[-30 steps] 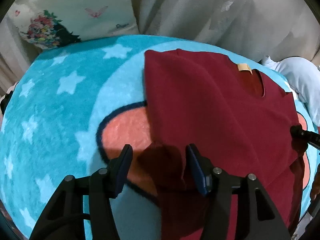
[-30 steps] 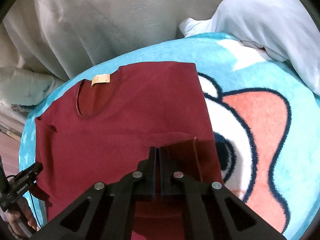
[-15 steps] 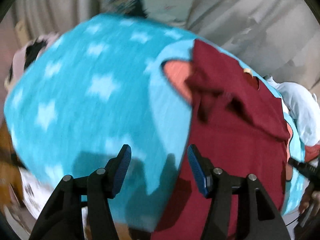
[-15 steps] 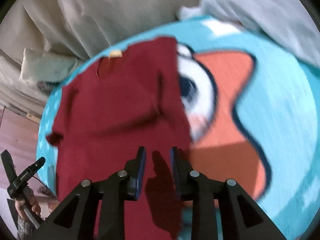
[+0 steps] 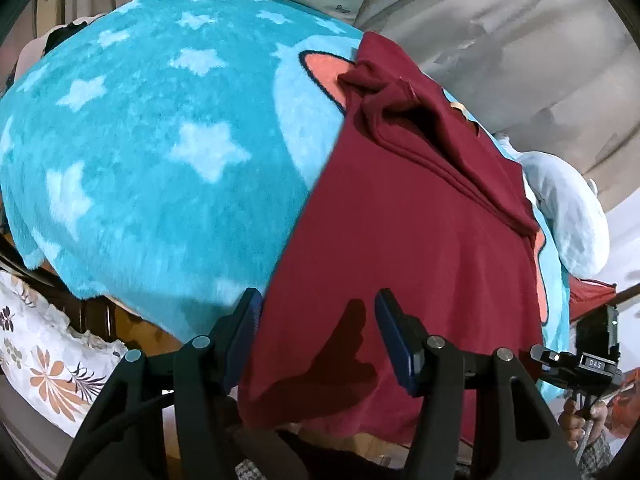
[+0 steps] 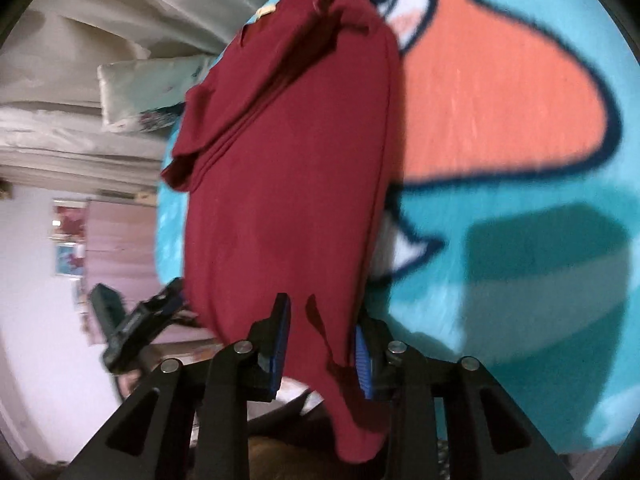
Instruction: Fold small clothes
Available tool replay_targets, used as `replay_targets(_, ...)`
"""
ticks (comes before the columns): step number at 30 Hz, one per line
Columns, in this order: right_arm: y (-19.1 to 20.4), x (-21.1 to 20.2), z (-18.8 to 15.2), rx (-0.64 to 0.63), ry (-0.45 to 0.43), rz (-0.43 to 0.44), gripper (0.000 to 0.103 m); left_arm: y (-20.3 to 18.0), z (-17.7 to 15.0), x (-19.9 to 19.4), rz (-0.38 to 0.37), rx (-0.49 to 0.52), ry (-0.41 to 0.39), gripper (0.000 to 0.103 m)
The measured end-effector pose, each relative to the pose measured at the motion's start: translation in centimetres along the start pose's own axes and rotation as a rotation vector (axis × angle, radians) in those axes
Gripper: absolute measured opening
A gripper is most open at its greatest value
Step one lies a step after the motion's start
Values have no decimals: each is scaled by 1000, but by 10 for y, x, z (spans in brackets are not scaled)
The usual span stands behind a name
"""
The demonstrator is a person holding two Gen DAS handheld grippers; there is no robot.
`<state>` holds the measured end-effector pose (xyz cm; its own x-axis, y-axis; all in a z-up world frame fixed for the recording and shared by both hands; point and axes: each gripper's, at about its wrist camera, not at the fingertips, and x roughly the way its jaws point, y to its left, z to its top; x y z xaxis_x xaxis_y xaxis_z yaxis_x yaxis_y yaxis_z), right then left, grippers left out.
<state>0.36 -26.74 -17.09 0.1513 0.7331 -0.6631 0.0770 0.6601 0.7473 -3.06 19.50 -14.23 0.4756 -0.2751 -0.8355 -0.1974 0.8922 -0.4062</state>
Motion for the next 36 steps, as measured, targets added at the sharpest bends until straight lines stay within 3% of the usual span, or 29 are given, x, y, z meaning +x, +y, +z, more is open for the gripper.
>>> replay_targets(7, -15, 16, -19, 66, 105, 187, 32, 28, -24, 0, -43, -84, 49, 58)
replay_targets(15, 2, 25, -18, 20, 138, 152, 32, 30, -36, 18, -141, -106, 95, 57)
replay_targets(20, 6, 39, -33, -12, 238, 114, 35, 33, -41, 18, -200, -139, 123, 34)
replay_targets(24, 14, 68, -47, -38, 336, 84, 35, 36, -42, 19, -201, -140, 128, 36)
replay_targets(26, 21, 74, -48, -63, 344, 67, 35, 36, -43, 20, -195, -141, 135, 36)
replay_targets(28, 25, 74, -48, -95, 340, 44, 28, 36, -45, 23, -184, -143, 164, 29)
replay_targets(29, 30, 74, -48, -119, 341, 35, 15, 36, -46, 23, -167, -138, 176, 10)
replay_targets(30, 35, 73, -48, -138, 345, 27, 10, 35, -47, 22, -143, -134, 189, 6)
replay_targets(32, 41, 68, -50, -161, 352, 29, 8, 37, -48, 13, -117, -140, 186, 6)
replay_targets(36, 68, 50, -44, -232, 333, 90, 8, 31, -43, -18, -142, -138, 144, 6)
